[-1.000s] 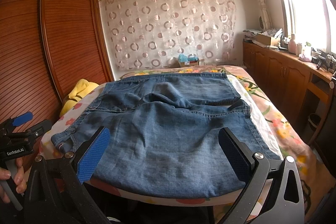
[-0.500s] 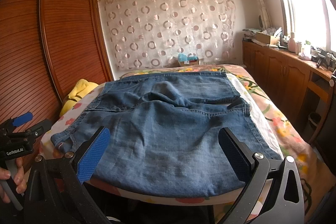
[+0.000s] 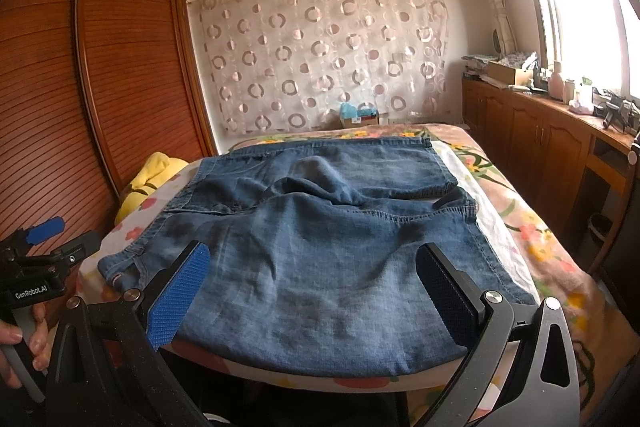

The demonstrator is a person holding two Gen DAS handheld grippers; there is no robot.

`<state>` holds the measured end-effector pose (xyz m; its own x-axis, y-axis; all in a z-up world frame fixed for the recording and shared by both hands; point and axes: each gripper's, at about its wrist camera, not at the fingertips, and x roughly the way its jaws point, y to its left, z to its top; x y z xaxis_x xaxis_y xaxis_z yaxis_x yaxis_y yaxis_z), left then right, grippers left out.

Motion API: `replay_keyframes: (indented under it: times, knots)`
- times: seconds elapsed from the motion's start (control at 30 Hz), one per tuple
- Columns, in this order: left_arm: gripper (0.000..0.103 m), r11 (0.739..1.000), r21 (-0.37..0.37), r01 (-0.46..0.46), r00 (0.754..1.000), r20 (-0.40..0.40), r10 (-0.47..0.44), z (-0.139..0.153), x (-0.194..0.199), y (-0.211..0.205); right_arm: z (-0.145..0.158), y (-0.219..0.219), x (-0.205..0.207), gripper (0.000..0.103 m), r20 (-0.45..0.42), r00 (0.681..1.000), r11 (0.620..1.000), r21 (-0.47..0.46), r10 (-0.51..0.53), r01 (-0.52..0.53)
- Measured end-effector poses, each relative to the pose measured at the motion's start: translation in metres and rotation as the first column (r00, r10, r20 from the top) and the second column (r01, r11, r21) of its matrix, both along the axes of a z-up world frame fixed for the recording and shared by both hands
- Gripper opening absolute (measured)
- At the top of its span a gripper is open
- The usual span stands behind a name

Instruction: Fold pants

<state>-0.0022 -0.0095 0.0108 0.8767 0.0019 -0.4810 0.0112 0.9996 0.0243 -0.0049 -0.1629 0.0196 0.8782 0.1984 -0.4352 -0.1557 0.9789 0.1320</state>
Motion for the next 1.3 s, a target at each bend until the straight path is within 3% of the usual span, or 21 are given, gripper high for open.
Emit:
replay_keyframes:
  times: [0.63,0.97,1.3]
  knots:
    - [0.103,1.0,-0.003,0.005,1.0,-0.006,-0.005,-0.001,-0.003,-0.001,-0.001,0.0,0.001,0.103,-0.001,1.0,1.0,0.001,0.0,0.0]
    - [0.103,0.997,-0.047,0.056,0.988,-0.139,-0.062,-0.02,0.02,-0.009,-0.003,-0.016,0.01,0.103,0.003,1.0,0.999,-0.04,-0.017,0.017]
    - [0.103,1.0,0.008,0.015,0.969,-0.248,-0.012,-0.056,0.058,0.008,-0.02,-0.041,0.027,0.103,-0.028,0.998,0.994,-0.096,-0.054,0.051]
